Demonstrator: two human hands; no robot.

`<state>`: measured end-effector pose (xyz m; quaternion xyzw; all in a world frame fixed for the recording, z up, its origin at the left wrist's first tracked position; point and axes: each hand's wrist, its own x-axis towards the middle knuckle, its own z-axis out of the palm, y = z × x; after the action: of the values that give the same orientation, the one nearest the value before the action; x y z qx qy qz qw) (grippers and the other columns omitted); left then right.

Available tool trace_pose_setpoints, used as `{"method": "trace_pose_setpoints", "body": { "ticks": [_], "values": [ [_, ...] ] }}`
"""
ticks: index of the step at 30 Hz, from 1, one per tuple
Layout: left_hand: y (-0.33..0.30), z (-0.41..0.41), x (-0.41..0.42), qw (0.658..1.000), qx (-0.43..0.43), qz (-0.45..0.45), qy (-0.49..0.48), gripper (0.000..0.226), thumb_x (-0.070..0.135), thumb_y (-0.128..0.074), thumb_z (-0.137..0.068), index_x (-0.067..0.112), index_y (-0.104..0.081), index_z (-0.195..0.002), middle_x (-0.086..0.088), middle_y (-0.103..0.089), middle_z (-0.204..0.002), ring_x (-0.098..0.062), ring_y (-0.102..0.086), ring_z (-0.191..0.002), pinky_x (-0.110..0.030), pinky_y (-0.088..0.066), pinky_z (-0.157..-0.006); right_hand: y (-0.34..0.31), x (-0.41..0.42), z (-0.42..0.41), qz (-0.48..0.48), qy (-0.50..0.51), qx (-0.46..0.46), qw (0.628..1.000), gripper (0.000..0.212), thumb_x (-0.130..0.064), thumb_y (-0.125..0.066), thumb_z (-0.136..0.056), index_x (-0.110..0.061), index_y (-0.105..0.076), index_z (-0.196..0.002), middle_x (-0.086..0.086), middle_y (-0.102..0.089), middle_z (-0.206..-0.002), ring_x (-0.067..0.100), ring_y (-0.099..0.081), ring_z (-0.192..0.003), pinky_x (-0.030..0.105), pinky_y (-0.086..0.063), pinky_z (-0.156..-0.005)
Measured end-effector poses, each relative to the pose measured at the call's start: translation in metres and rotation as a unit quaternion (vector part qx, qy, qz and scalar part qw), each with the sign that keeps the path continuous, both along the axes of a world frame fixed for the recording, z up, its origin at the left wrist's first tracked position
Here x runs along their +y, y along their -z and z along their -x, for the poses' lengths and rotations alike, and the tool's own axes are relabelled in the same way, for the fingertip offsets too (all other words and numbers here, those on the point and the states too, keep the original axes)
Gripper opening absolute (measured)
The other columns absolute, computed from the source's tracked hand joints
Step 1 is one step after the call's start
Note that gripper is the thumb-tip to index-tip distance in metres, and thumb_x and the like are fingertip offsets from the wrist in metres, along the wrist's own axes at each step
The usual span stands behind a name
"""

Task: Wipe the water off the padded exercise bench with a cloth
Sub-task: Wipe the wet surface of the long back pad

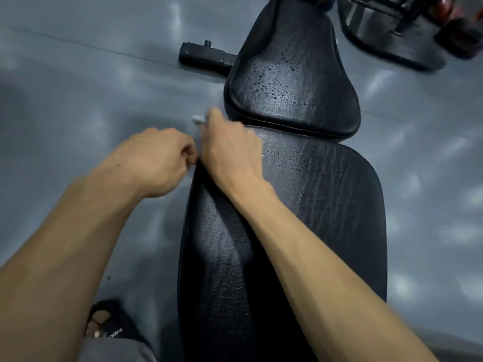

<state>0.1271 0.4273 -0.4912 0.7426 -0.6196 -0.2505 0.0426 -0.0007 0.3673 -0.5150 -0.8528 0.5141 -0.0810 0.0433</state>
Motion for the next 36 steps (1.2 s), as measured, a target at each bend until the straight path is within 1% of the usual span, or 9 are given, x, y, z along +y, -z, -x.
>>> {"method": "trace_pose_setpoints", "body": {
  "ticks": [3, 7, 9, 11, 14, 23, 30, 33, 36],
  "values": [
    [-0.004, -0.004, -0.001, 1.0, -0.008, -0.017, 0.009, 0.031, 0.028, -0.045, -0.095, 0.049, -0.061, -0.078, 0.006, -0.073, -0.115, -0.03, -0.064, -0.113, -0.044, -0.052, -0.098, -0.002, 0.017, 0.023, -0.036, -0.081, -0.094, 0.992, 0.021, -0.039, -0.05, -0.102, -0.021, -0.057, -0.11, 0.011, -0.071, -0.093, 0.04, -0.065, -0.087, 0.041, -0.038, -0.064],
    [0.005, 0.001, -0.001, 1.0, -0.006, -0.003, 0.016, 0.026, 0.018, -0.051, -0.096, 0.038, -0.067, -0.091, 0.004, -0.074, -0.112, -0.031, -0.065, -0.11, -0.043, -0.053, -0.096, -0.004, 0.0, 0.116, -0.058, 0.072, -0.339, 0.936, 0.017, -0.037, -0.057, -0.099, -0.024, -0.066, -0.092, -0.012, -0.064, -0.076, 0.009, -0.057, -0.072, 0.036, -0.049, -0.069],
    [0.007, 0.005, -0.001, 1.0, -0.019, 0.006, 0.014, 0.022, 0.019, -0.052, -0.094, 0.036, -0.066, -0.089, 0.001, -0.073, -0.11, -0.035, -0.064, -0.103, -0.044, -0.055, -0.092, -0.007, -0.021, 0.163, -0.02, 0.184, -0.302, 0.935, 0.02, -0.039, -0.054, -0.098, -0.022, -0.065, -0.093, -0.009, -0.065, -0.082, 0.012, -0.06, -0.079, 0.039, -0.05, -0.075],
    [0.009, 0.007, -0.002, 0.999, -0.032, 0.005, 0.012, 0.02, 0.019, -0.052, -0.093, 0.033, -0.067, -0.091, -0.001, -0.072, -0.107, -0.036, -0.064, -0.099, -0.044, -0.056, -0.089, -0.008, -0.037, 0.19, 0.006, 0.266, -0.216, 0.939, 0.023, -0.035, -0.05, -0.101, -0.017, -0.062, -0.095, 0.012, -0.07, -0.094, 0.032, -0.063, -0.091, 0.041, -0.045, -0.076],
    [0.01, 0.007, -0.003, 0.999, -0.039, 0.011, 0.018, 0.022, 0.022, -0.052, -0.09, 0.039, -0.062, -0.079, -0.002, -0.071, -0.105, -0.037, -0.065, -0.096, -0.044, -0.056, -0.086, -0.006, -0.041, 0.179, 0.023, 0.297, -0.127, 0.946, 0.029, -0.036, -0.046, -0.104, -0.009, -0.057, -0.106, 0.029, -0.067, -0.105, 0.047, -0.06, -0.097, 0.047, -0.043, -0.077],
    [0.014, -0.014, -0.006, 0.998, -0.013, -0.054, -0.012, 0.037, 0.018, -0.052, -0.095, 0.041, -0.072, -0.115, 0.004, -0.072, -0.124, -0.028, -0.064, -0.119, -0.043, -0.05, -0.105, 0.002, 0.01, 0.005, 0.015, 0.086, -0.031, 0.996, 0.017, -0.03, -0.039, -0.108, -0.017, -0.045, -0.118, 0.017, -0.071, -0.1, 0.043, -0.067, -0.091, 0.04, -0.032, -0.066],
    [0.004, -0.046, 0.001, 0.997, -0.026, -0.038, -0.068, 0.033, 0.016, -0.053, -0.1, 0.035, -0.073, -0.12, 0.002, -0.071, -0.127, -0.027, -0.061, -0.124, -0.042, -0.047, -0.109, 0.01, 0.08, 0.021, -0.077, -0.16, 0.007, 0.984, 0.024, -0.042, -0.039, -0.108, -0.02, -0.048, -0.108, 0.012, -0.072, -0.091, 0.043, -0.067, -0.083, 0.041, -0.036, -0.059],
    [-0.009, -0.038, 0.006, 0.995, 0.023, 0.067, -0.076, 0.028, 0.02, -0.052, -0.1, 0.034, -0.073, -0.11, 0.006, -0.077, -0.111, -0.025, -0.068, -0.11, -0.043, -0.052, -0.102, -0.011, 0.083, 0.063, -0.208, -0.172, -0.083, 0.959, 0.022, -0.041, -0.047, -0.105, -0.021, -0.055, -0.1, 0.003, -0.067, -0.077, 0.032, -0.064, -0.076, 0.043, -0.05, -0.067],
    [-0.026, -0.013, 0.014, 0.959, 0.183, 0.197, -0.091, 0.018, 0.034, -0.051, -0.094, 0.035, -0.069, -0.094, 0.013, -0.077, -0.09, -0.016, -0.073, -0.086, -0.043, -0.057, -0.093, -0.033, 0.069, 0.118, -0.265, -0.097, -0.263, 0.923, 0.017, -0.034, -0.054, -0.103, -0.02, -0.063, -0.097, -0.003, -0.063, -0.077, 0.011, -0.058, -0.071, 0.039, -0.049, -0.07]
  ]
}}
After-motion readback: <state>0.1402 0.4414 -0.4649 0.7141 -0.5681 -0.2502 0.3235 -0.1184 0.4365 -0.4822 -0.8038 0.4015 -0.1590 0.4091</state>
